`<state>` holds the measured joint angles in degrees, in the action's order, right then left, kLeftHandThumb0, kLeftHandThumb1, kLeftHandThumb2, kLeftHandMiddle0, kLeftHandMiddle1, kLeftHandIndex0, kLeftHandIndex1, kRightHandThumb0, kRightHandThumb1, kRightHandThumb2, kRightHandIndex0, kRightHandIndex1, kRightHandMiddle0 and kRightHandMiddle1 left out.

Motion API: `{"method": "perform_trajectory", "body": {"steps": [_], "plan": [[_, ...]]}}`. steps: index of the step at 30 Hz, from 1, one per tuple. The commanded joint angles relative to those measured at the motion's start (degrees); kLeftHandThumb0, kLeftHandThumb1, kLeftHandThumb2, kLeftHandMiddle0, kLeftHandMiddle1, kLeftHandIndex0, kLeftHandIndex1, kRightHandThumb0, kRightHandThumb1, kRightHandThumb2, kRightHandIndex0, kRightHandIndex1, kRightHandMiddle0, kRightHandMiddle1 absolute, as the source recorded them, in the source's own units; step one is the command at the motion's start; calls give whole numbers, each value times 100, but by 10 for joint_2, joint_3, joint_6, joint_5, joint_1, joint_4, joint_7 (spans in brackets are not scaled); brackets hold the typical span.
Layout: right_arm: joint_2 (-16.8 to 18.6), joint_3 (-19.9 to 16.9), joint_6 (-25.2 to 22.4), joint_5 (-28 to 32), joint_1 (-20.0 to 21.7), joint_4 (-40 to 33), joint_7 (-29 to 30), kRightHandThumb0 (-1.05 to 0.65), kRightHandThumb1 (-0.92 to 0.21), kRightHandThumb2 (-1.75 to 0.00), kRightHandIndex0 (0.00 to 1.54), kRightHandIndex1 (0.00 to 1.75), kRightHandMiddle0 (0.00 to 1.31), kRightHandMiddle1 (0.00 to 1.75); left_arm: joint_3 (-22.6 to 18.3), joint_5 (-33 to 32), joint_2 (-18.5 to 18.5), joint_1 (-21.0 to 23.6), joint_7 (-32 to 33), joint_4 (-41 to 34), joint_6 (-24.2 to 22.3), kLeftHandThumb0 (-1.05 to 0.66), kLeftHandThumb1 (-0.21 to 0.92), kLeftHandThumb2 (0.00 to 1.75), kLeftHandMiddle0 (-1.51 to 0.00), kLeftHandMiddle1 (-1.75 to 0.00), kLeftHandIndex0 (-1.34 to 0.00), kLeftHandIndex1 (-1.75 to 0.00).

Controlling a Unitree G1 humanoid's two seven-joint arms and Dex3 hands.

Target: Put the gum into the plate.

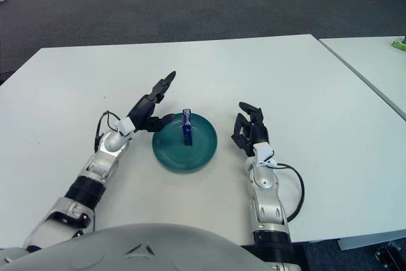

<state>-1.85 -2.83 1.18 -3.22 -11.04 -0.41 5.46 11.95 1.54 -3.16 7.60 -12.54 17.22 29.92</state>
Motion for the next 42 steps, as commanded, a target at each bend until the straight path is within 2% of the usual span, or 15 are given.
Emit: {"method": "perform_trajectory", "body": {"steps": [1,5,9,14,21,27,29,32,36,42], "plan": [[1,1,-35,-2,-21,17,-3,-63,-92,-88,50,5,3,91,-54,-63,2,-37,5,11,39,-105,92,68,0,0,0,0],[1,1,-36,-2,-22,16,-3,-62,-92,-89,49,4,2,91,-88,-75,25,-42,37,50,44,-105,92,74,0,0,0,0],[0,1,-35,-2,-23,17,-4,-63,-92,-88,49,4,2,91,-112,-95,44,-34,39,96,52,-105,92,79,0,0,0,0],[0,3,-36,-3,-22,18,-5,-63,-92,-88,49,4,2,91,-109,-121,84,-72,40,76,21,-105,92,86,0,0,0,0],[2,7,-38,-6,-23,13,-2,-64,-92,-89,49,4,2,91,-108,-101,92,-108,66,49,-37,-105,92,95,0,0,0,0],[4,9,-42,-5,-25,8,-1,-63,-92,-89,49,4,2,91,-115,-114,98,-155,60,30,-57,-105,92,101,-7,-3,-7,-4],[5,10,-42,-5,-26,8,-1,-64,-92,-89,49,4,1,91,-118,-125,103,-166,58,20,-65,-105,92,100,-23,-2,-5,-43],[7,11,-43,-5,-25,11,-1,-64,-92,-89,48,3,1,91,-121,-142,106,-183,53,3,-77,-105,92,100,-36,-4,-4,-74],[8,12,-42,-5,-22,19,-1,-66,-92,-88,48,3,0,91,-118,-157,108,-204,45,-18,-92,-105,92,99,-44,-6,-8,-89],[9,13,-39,-3,-17,27,-1,-65,-92,-87,49,3,0,91,-104,-146,111,-239,58,-55,-113,-105,92,95,-55,-11,-27,-104]]}}
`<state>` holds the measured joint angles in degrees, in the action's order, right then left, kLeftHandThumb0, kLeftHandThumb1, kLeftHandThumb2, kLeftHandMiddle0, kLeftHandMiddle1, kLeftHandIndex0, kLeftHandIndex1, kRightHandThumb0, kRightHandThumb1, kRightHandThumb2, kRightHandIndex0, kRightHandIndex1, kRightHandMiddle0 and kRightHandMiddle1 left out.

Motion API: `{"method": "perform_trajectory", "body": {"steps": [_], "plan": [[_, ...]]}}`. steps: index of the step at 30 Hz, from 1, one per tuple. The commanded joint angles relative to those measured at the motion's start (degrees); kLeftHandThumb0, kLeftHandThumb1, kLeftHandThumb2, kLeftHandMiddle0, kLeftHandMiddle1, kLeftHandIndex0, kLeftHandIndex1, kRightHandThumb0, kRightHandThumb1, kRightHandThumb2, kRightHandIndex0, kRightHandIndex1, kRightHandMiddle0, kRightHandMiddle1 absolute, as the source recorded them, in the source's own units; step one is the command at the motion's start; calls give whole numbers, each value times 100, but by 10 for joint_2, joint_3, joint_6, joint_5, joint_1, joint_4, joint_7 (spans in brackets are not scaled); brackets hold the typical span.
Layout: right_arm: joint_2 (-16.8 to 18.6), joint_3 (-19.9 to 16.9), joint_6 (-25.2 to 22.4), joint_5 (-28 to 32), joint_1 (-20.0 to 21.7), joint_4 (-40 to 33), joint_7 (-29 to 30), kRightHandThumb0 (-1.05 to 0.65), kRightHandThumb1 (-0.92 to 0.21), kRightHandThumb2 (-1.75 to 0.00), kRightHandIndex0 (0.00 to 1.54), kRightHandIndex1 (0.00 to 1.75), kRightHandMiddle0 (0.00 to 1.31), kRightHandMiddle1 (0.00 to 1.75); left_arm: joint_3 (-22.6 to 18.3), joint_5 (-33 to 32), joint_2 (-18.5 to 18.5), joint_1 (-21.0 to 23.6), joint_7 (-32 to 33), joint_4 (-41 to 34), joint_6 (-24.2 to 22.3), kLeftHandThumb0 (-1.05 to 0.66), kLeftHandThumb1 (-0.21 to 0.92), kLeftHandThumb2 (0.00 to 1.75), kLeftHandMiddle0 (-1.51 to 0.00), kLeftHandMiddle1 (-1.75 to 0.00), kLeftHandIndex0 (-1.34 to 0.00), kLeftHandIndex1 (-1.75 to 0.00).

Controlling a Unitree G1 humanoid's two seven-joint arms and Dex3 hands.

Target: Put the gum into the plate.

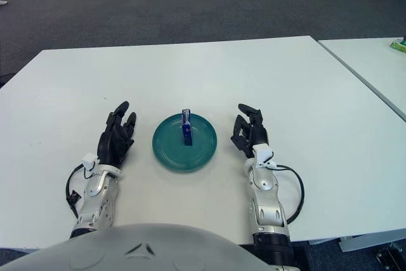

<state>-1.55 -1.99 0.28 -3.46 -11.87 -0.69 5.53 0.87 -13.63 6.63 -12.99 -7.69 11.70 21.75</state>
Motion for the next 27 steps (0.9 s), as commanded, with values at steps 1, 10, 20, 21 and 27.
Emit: {"method": "perform_trajectory", "body": {"steps": [1,10,20,21,27], "plan": [[7,5,-30,0,-8,31,-2,-65,-92,-87,49,3,0,91,8,11,14,-38,16,-5,-34,-105,92,95,-58,-13,-30,-106],[10,5,-25,3,-3,37,-4,-64,-92,-86,49,3,1,91,3,27,13,-55,45,-29,-46,-101,92,92,-61,-41,-42,-113],[10,6,-29,2,-4,34,-6,-63,-92,-87,47,1,0,87,3,10,6,-53,23,-31,-42,-97,92,91,-55,-58,-43,-114],[10,6,-30,2,-5,33,-6,-63,-92,-87,46,1,0,87,4,10,5,-53,20,-32,-39,-97,92,91,-55,-59,-42,-114],[7,8,-27,3,-7,31,-11,-62,-92,-88,40,0,0,78,7,18,3,-54,14,-33,-28,-96,92,91,-54,-56,-42,-111]]}}
